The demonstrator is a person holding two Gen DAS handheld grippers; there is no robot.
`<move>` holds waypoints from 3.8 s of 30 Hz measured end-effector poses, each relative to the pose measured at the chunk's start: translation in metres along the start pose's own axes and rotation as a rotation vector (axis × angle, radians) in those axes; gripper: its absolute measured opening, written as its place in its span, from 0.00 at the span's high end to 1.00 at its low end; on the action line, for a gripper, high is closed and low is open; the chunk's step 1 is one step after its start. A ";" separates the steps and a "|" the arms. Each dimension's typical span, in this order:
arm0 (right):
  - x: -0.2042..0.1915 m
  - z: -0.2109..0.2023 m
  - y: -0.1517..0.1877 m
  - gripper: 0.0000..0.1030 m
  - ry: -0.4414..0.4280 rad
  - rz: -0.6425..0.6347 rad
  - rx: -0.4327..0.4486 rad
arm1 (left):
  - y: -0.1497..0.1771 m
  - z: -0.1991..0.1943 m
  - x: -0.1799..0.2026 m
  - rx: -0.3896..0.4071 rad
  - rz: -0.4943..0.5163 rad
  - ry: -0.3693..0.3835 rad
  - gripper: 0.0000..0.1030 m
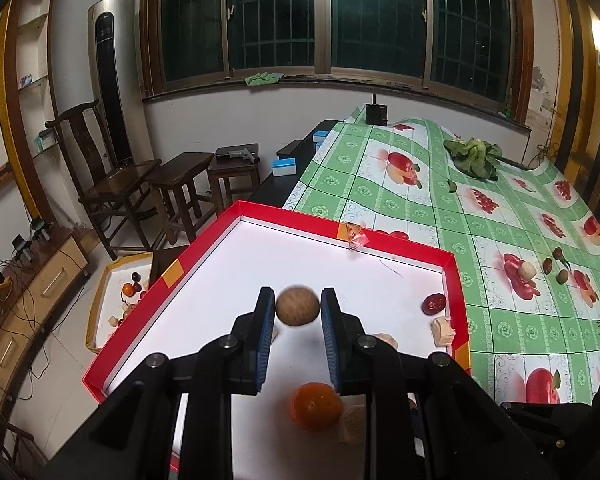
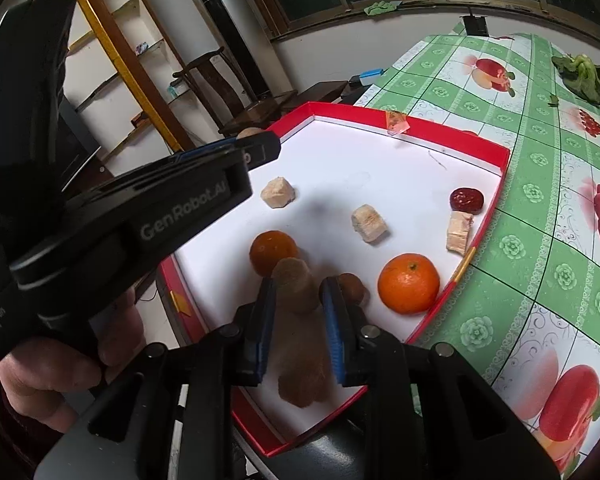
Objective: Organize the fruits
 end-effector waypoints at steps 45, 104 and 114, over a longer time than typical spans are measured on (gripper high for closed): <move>0.070 -0.093 -0.013 0.58 0.026 0.167 0.193 | -0.017 -0.030 0.089 0.045 0.156 0.038 0.59; 0.308 -0.234 0.040 0.38 0.271 0.599 0.415 | 0.008 -0.067 0.307 0.008 0.451 0.321 0.21; 0.308 -0.249 0.035 0.37 0.334 0.570 0.495 | 0.012 -0.061 0.313 -0.003 0.460 0.332 0.21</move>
Point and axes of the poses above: each gripper's, at about its wrist camera, not at the fingertips, and z roughly the way its jaws point, x to its right, y to its underside, the point moved 9 cm from there along z, roughly the way its jaws point, and after that the axes turned 2 degrees about x, right-handed, at the moved point
